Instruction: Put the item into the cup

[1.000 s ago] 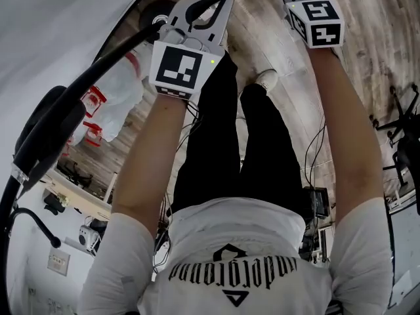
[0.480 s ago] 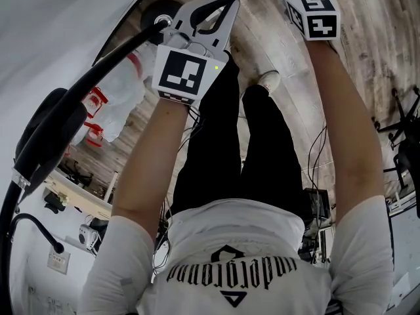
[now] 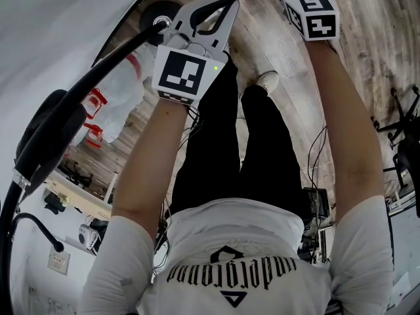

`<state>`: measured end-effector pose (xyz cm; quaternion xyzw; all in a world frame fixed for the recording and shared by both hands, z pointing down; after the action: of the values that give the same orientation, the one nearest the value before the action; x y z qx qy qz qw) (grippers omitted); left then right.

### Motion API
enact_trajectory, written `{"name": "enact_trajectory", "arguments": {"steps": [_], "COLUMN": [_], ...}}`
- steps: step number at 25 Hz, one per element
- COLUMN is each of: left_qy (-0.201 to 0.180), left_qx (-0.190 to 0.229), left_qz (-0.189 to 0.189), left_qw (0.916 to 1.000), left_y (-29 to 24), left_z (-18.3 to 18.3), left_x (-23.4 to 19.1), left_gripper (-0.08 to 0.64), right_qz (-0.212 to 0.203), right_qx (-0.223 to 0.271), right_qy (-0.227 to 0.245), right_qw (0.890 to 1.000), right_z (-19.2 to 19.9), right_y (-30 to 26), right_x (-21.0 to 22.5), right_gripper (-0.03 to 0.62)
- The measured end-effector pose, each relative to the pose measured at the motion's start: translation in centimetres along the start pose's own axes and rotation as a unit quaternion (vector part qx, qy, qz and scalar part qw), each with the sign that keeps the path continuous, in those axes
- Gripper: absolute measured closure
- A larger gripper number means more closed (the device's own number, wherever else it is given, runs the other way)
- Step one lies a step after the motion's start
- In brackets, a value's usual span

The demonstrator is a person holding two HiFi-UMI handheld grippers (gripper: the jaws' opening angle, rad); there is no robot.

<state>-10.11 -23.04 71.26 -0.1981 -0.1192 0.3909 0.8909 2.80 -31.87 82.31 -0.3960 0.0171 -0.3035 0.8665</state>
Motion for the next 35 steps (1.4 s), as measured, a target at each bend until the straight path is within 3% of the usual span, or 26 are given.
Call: {"name": "enact_trajectory", "arguments": {"steps": [8, 15, 20, 28, 35], "left_qy": [-0.013, -0.026, -0.022, -0.015, -0.034], "left_qx": [0.006, 0.021, 0.032, 0.064, 0.105], "left_qz": [-0.007, -0.019, -0.029, -0.043, -0.043], "left_qw": [0.9999, 0.9992, 0.9988, 0.9969, 0.9930], "left_y": [1.1, 4.0, 7.1, 13.5, 18.9], "left_z": [-2.5, -7.5, -12.6, -21.2, -28.5], "left_x": [-0.1, 0.6, 2.5, 6.7, 10.5], "left_gripper": [0.554, 0.554, 0.554, 0.554, 0.554], "right_qz": [-0.001, -0.006, -0.023, -0.018, -0.025], "right_qx": [0.016, 0.048, 0.063, 0.121, 0.198], "right_qy": [-0.002, -0.012, -0.007, 0.016, 0.050], "right_qw": [1.000, 0.999, 0.998, 0.992, 0.979], "right_z": [-1.7, -4.9, -6.5, -9.6, -12.8], "right_y": [3.0, 10.1, 17.8, 32.3, 45.2], "right_x": [-1.2, -3.9, -7.2, -10.6, -14.7], "right_gripper": [0.345, 0.352, 0.383, 0.486, 0.536]}}
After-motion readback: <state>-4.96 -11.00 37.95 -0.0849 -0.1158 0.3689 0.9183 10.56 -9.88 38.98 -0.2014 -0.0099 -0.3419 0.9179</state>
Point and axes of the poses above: the fingertips, and each gripper's own axes: y backward along the fingers, x to its right, z out of its underside, the point moved 4 cm from there along y, backward along the fingers, and after that the axes turned 11 degrees about -y, right-handed, at the moved point
